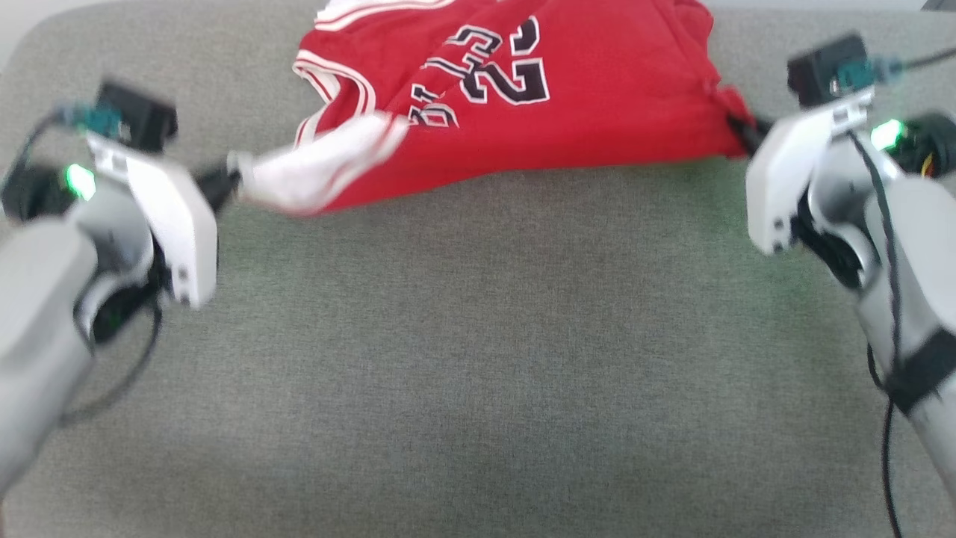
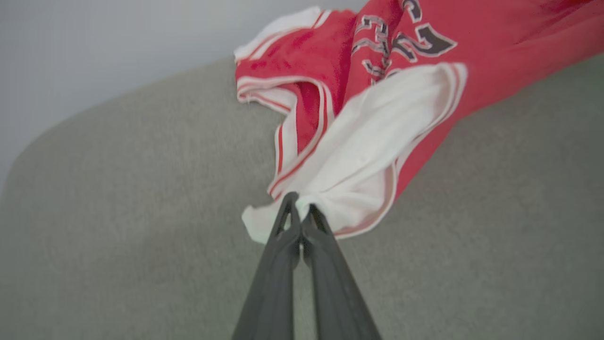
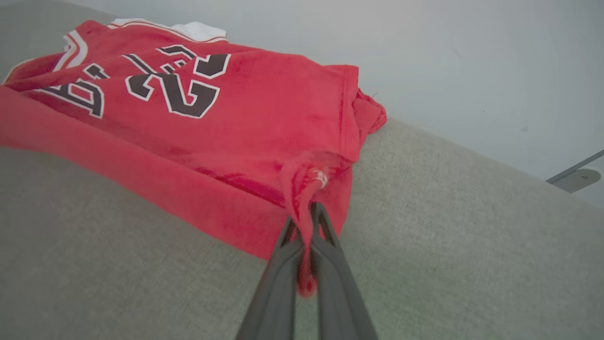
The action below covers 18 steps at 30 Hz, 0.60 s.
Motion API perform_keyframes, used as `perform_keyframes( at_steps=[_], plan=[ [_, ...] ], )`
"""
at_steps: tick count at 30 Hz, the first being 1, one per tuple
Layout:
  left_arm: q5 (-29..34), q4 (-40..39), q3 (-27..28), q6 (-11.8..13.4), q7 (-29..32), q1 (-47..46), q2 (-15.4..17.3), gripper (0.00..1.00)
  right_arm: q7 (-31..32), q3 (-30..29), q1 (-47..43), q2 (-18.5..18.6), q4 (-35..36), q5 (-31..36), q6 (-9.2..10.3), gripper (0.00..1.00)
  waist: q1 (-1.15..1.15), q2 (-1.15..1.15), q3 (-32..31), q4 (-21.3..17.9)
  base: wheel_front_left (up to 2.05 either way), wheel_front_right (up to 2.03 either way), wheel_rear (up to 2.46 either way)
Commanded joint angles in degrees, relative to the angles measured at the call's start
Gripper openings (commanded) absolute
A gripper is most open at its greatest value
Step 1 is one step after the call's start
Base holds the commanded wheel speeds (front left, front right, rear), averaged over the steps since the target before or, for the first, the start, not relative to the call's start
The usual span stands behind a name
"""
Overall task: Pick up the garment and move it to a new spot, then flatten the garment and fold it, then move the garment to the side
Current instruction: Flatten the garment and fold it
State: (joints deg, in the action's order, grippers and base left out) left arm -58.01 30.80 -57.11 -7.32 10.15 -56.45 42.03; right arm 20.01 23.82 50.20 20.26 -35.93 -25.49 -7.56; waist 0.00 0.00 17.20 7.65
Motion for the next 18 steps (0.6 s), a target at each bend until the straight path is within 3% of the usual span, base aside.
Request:
perform_keyframes(
  at_steps=[1, 10, 16, 18],
  plan=[
    [-1.8, -1.7, 0.0, 0.4, 1.5, 2.0, 0.4, 0.0, 1.2, -0.1, -2.4, 0.8, 1.9, -1.6, 0.14, 0.0, 0.0, 0.0, -0.6, 0.1, 0.0, 0.0, 0.0],
    [-8.0, -23.4, -1.0, 11.1, 5.7, 17.0, 10.4, 0.0, 13.3, -3.5, -21.6, 7.8, 20.3, -7.4, 0.14, 0.0, 0.0, 0.0, -2.8, 0.3, 0.0, 0.0, 0.0],
    [-9.9, -34.8, -2.1, 18.5, 4.2, 26.0, 15.3, 0.0, 22.6, -8.2, -33.3, 8.7, 30.9, -10.3, 0.13, 0.0, 0.0, 0.0, -3.3, 0.0, 0.0, 0.0, 0.0],
    [-10.0, -36.2, -2.6, 19.4, 4.0, 27.3, 15.8, 0.0, 24.1, -8.8, -35.2, 8.9, 32.7, -10.5, 0.12, 0.0, 0.0, 0.0, -3.3, -0.1, 0.0, 0.0, 0.0]
  ],
)
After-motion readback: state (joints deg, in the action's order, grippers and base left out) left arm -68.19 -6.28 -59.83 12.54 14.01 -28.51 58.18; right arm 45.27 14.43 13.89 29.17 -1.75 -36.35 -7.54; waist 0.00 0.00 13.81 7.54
